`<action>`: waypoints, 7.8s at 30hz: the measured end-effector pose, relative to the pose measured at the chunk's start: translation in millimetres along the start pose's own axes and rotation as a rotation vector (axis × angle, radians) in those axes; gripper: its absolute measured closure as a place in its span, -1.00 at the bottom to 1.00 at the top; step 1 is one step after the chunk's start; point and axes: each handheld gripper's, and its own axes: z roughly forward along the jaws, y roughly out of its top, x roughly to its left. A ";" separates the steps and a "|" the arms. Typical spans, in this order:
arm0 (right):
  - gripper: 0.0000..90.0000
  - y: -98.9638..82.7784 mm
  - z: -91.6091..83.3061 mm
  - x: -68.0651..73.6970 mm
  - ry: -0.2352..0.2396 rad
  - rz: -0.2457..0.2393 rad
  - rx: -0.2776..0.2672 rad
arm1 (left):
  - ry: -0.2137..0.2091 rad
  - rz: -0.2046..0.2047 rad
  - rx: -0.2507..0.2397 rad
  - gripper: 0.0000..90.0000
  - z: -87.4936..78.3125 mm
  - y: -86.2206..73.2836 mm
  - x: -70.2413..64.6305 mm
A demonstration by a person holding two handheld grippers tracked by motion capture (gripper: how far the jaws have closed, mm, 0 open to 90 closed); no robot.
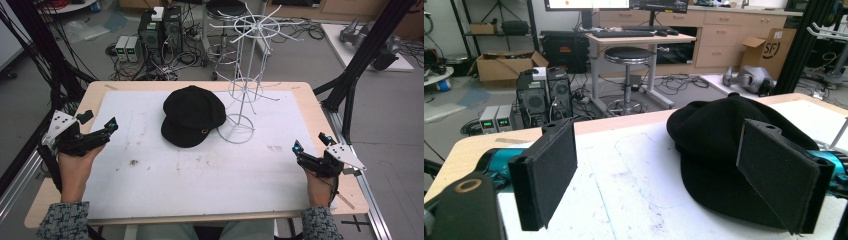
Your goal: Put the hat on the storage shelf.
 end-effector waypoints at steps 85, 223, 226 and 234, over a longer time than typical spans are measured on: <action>-0.80 -4.6 2.9 -4.6 0.009 0.013 0.022 | -0.360 0.153 0.257 0.90 231.5 4.0 -104.5; -0.80 -7.2 15.8 0.4 0.032 -0.050 0.080 | -0.638 0.081 -0.070 0.87 157.8 295.4 -98.4; -0.80 -6.7 14.6 0.3 0.028 -0.058 0.077 | -0.647 0.090 -0.060 0.87 158.0 295.0 -98.8; -0.80 -6.9 14.8 2.6 0.034 -0.053 0.081 | -0.628 0.090 -0.057 0.87 155.8 292.0 -98.8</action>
